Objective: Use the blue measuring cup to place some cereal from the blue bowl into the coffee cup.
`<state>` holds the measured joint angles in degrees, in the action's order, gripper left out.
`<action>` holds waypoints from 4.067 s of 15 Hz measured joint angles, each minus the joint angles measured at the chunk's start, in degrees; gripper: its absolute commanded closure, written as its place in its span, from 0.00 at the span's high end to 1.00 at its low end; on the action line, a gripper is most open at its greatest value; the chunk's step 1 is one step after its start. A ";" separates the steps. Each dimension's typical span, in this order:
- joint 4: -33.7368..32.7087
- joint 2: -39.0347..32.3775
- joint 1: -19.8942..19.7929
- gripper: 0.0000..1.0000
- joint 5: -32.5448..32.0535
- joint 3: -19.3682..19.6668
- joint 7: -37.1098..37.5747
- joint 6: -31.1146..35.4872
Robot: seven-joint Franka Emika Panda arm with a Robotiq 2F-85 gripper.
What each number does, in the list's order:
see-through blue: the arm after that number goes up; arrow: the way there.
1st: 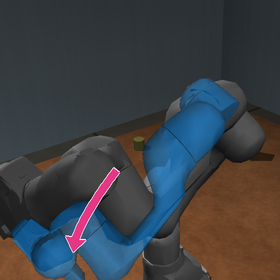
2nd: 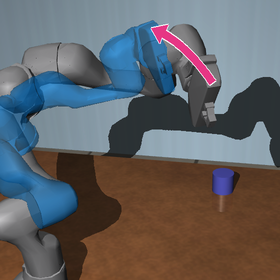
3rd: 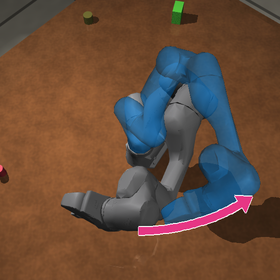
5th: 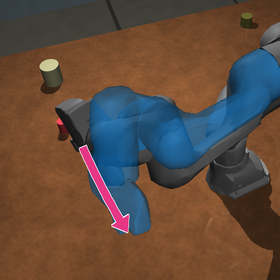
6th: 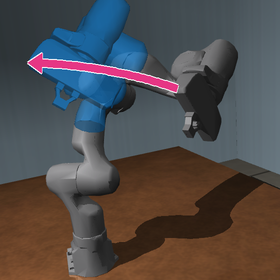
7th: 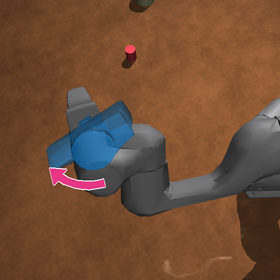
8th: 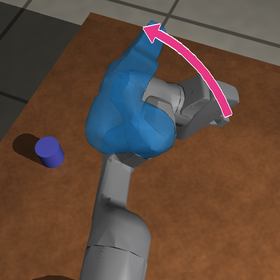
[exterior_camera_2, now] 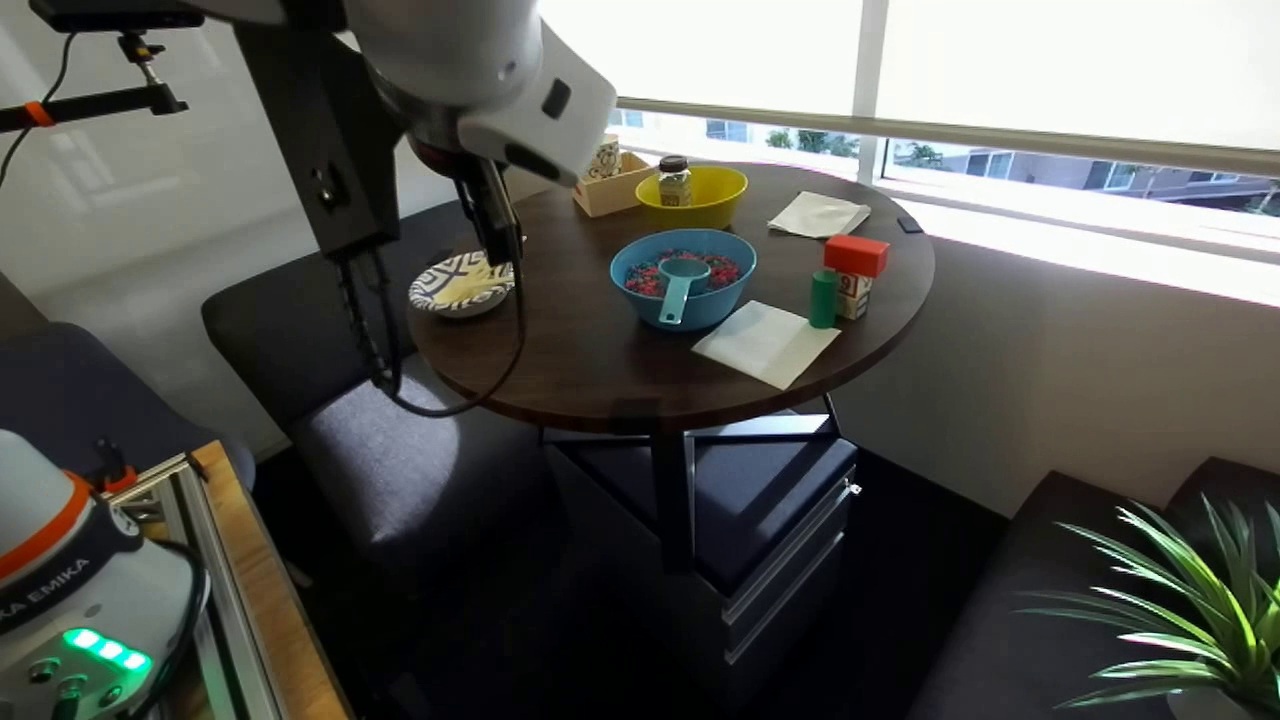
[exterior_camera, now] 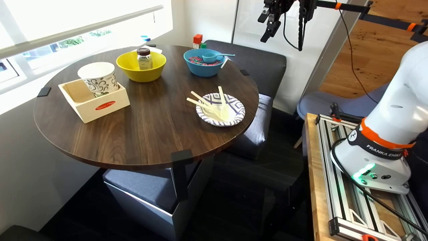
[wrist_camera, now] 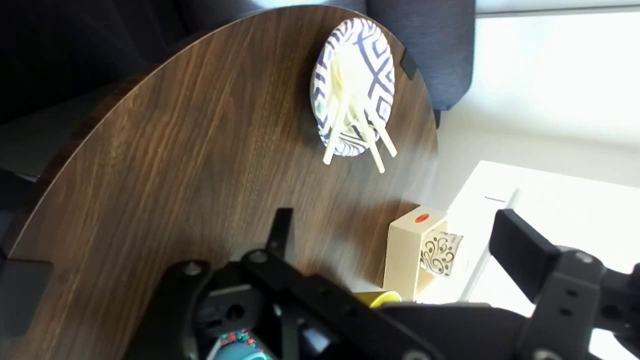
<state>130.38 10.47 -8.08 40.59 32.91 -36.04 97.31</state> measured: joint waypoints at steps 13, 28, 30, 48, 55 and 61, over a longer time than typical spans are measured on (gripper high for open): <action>-6.09 -18.12 -10.61 1.00 19.03 -6.10 1.44 -2.13; -13.55 -36.64 -19.74 1.00 36.14 -10.66 -0.94 -3.56; -14.45 -38.04 -20.89 1.00 37.95 -11.16 -2.53 -6.26; -16.64 -40.15 -22.60 0.98 39.95 -11.43 -14.91 -10.88; -16.49 -40.28 -22.54 0.70 44.30 -11.94 -22.49 -10.88; -16.54 -40.94 -21.57 0.62 44.66 -12.07 -23.67 -10.60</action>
<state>113.84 -30.46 -29.65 85.25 20.84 -59.71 86.72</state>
